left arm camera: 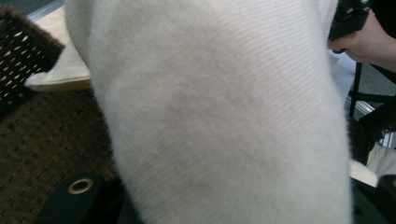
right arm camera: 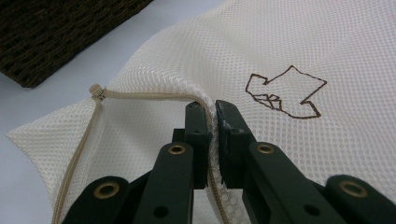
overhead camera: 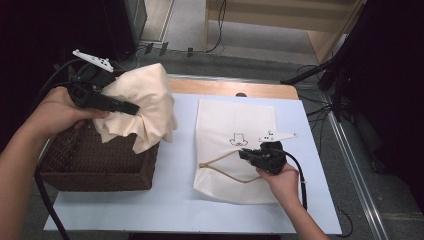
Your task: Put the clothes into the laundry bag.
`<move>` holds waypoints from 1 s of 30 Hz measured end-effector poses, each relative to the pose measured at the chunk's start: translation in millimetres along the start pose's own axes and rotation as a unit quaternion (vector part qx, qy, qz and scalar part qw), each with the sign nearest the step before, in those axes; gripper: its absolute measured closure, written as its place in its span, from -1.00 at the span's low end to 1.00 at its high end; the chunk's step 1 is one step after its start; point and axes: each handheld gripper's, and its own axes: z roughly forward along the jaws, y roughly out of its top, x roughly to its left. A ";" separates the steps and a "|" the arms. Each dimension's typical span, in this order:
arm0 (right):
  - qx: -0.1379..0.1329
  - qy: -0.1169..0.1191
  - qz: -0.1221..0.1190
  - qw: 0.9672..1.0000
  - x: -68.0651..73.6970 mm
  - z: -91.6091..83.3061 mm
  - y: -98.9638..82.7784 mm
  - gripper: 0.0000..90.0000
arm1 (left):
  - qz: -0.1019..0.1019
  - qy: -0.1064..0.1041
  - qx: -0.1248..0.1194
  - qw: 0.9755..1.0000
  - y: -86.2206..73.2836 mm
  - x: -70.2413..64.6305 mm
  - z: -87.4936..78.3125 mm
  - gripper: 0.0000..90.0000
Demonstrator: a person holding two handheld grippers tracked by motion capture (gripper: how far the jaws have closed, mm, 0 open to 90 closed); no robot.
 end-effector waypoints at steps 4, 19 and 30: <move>0.000 0.000 0.003 1.000 -0.1 -0.2 0.3 0.88 | 0.013 -0.018 -0.004 1.000 6.8 -9.9 4.2 0.48; 0.000 0.004 0.009 1.000 -0.5 -0.6 0.7 0.88 | 0.048 -0.074 0.005 0.996 15.6 -49.2 28.2 0.47; -0.001 0.005 0.012 1.000 -1.3 -1.9 1.5 0.88 | 0.086 -0.098 0.016 0.991 21.7 -82.0 29.7 0.46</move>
